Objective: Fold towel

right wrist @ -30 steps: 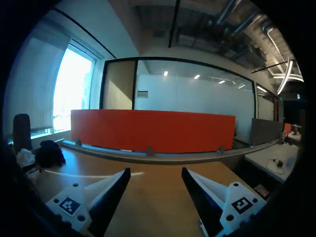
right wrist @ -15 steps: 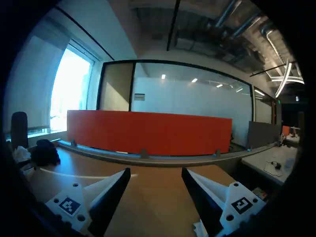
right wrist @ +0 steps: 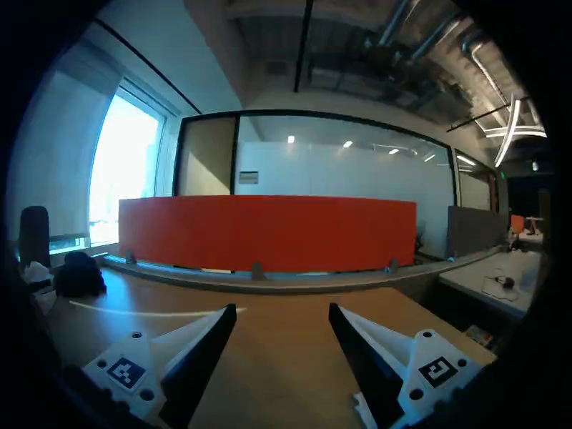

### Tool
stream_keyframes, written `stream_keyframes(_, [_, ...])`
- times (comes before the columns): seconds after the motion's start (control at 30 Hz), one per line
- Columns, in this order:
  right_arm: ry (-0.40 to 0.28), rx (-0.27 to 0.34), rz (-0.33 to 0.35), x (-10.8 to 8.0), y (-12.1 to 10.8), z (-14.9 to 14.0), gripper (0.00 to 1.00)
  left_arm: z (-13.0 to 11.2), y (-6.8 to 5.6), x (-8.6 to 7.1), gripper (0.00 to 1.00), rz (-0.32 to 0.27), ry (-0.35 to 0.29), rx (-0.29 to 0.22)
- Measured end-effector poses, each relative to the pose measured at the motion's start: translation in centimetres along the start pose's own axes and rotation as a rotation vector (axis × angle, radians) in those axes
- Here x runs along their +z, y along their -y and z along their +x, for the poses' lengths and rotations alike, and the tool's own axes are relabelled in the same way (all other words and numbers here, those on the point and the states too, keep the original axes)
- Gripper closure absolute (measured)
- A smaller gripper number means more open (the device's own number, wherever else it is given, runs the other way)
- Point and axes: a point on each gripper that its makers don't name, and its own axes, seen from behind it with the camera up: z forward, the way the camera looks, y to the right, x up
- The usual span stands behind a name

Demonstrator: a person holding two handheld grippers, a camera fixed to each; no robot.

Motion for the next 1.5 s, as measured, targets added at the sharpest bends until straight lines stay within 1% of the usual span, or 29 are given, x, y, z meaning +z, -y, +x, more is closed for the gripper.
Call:
stream_keyframes(0.1, [-0.005,0.017,0.006,-0.1,-0.1,-1.1,0.0,0.0,0.0,0.0,0.02,0.0,0.0,0.0])
stream_keyframes(0.27, [-0.002,0.025,0.007,0.0,-0.4,-3.1,0.0,-0.1,0.0,0.0,0.02,0.0,0.0,0.0])
stream_keyframes(0.5, [-0.009,0.041,0.006,0.1,-0.3,-5.0,0.0,-0.1,0.0,0.0,0.02,0.0,-0.001,0.0])
stream_keyframes(0.67, [-0.005,0.048,-0.007,-0.1,-0.3,-6.2,0.0,-0.1,0.0,0.0,0.02,0.001,-0.001,0.0])
stream_keyframes(0.87, [-0.009,0.04,-0.018,-0.6,-0.5,-7.0,0.0,-0.1,-0.1,0.0,0.02,0.001,-0.001,0.0])
stream_keyframes(1.17, [-0.002,0.069,-0.025,-0.6,-0.7,-8.1,0.0,-0.1,-0.1,0.0,0.02,0.001,-0.001,0.0])
stream_keyframes(1.5, [-0.017,0.063,-0.012,-0.6,-0.5,-8.2,0.0,-0.1,0.0,-0.1,0.02,0.001,-0.001,0.0])
